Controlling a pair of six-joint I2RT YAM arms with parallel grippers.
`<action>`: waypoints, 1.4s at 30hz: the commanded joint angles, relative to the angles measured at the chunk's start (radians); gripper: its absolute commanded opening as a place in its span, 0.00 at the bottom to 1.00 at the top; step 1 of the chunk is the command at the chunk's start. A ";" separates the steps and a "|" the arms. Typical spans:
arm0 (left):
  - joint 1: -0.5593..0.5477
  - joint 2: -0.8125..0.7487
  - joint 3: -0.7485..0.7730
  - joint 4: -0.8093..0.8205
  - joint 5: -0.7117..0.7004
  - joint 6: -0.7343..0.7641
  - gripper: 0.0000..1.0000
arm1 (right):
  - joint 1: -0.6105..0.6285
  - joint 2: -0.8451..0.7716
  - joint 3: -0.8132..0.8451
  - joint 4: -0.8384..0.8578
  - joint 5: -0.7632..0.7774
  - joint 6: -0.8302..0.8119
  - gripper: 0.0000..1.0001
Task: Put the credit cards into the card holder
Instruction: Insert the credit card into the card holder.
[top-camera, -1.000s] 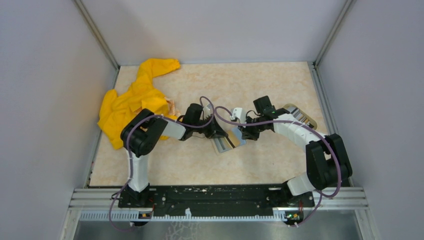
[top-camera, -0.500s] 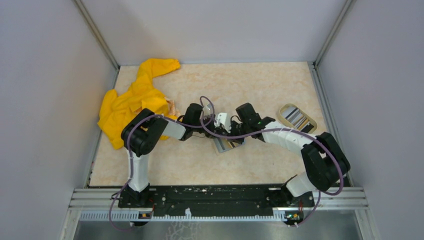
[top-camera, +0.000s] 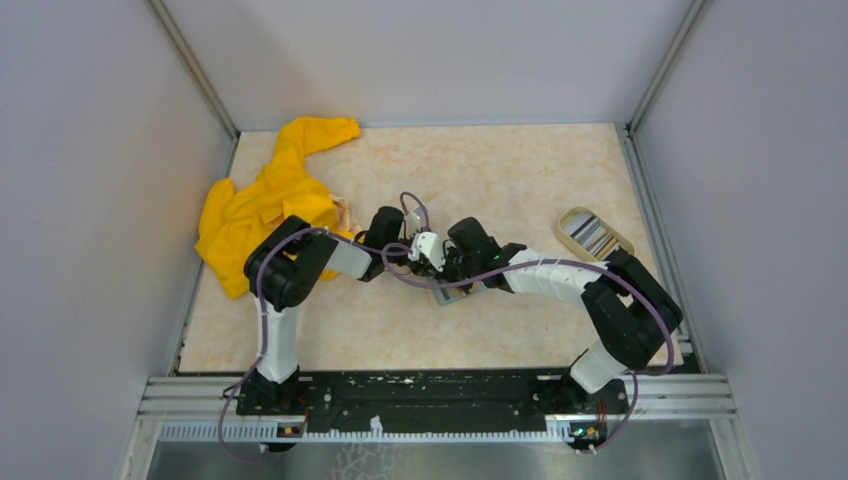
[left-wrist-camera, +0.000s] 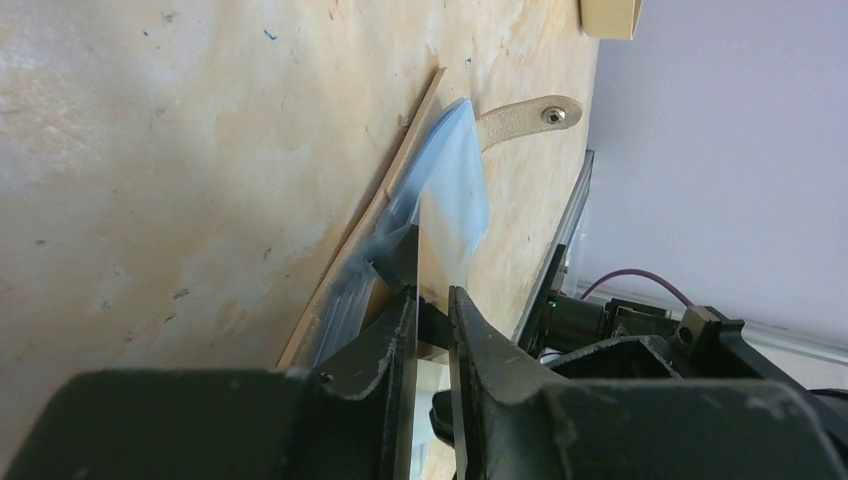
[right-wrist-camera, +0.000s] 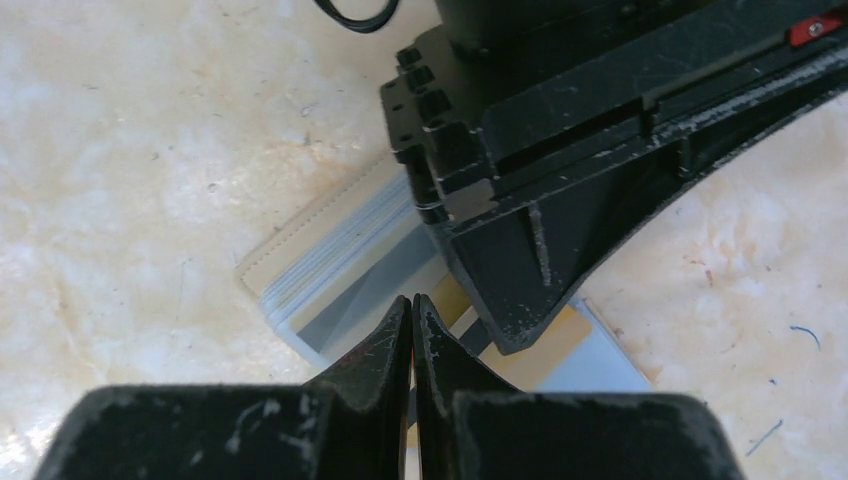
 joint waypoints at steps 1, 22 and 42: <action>0.005 0.043 -0.001 -0.028 -0.009 0.017 0.24 | 0.015 0.019 0.002 0.077 0.118 0.036 0.01; 0.010 0.053 0.013 -0.037 0.000 0.025 0.28 | -0.017 0.005 -0.044 0.083 0.292 0.018 0.00; 0.014 -0.171 -0.090 0.065 -0.063 0.111 0.28 | -0.303 -0.181 0.098 -0.325 -0.523 -0.079 0.30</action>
